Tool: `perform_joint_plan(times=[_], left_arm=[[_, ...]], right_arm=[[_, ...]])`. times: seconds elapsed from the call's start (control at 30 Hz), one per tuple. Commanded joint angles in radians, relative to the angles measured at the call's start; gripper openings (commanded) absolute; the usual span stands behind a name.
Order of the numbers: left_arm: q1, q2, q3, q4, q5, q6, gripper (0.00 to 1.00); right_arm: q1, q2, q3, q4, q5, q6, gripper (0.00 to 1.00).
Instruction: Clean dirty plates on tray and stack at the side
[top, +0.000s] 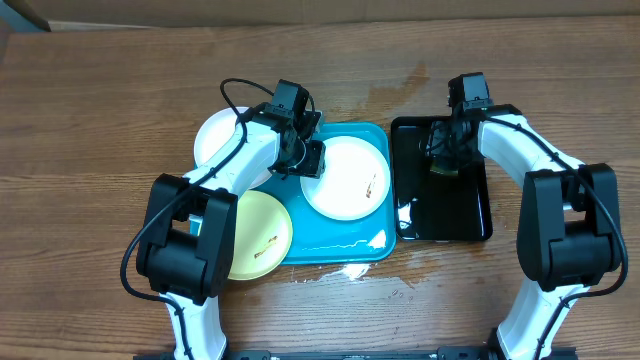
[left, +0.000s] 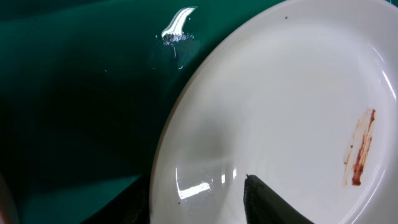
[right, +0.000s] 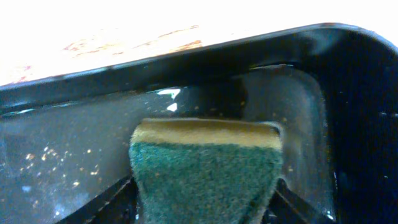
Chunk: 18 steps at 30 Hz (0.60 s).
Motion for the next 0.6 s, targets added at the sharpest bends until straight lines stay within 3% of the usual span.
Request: perform_joint_plan(times=[0.0,0.1,0.17,0.3,0.4,0.47,0.57], left_arm=[[-0.008,0.014,0.014,0.004,-0.008,0.008,0.48],[-0.008,0.014,0.014,0.005,-0.013,0.008,0.48],[-0.008,0.014,0.014,0.005,-0.013,0.007,0.48],[-0.008,0.014,0.014,0.003,-0.013,0.007,0.48],[-0.008,0.014,0.014,0.005,-0.013,0.007,0.48],[-0.008,0.014,0.014,0.007,-0.013,0.007,0.48],[-0.008,0.014,0.014,0.007,-0.013,0.008,0.51]], right_arm=[[0.000,0.003,-0.019,0.001,-0.004,0.005,0.57],[0.000,0.003,-0.021,-0.005,-0.004,0.005,0.55],[0.000,0.003,-0.026,0.005,-0.004,0.004,0.47],[0.000,0.003,-0.032,-0.011,-0.004,0.005,0.17],[0.000,0.002,-0.029,-0.016,-0.003,0.000,0.16],[0.000,-0.001,-0.017,-0.024,-0.004,-0.003,0.22],[0.000,-0.001,-0.003,-0.026,-0.004,-0.003,0.60]])
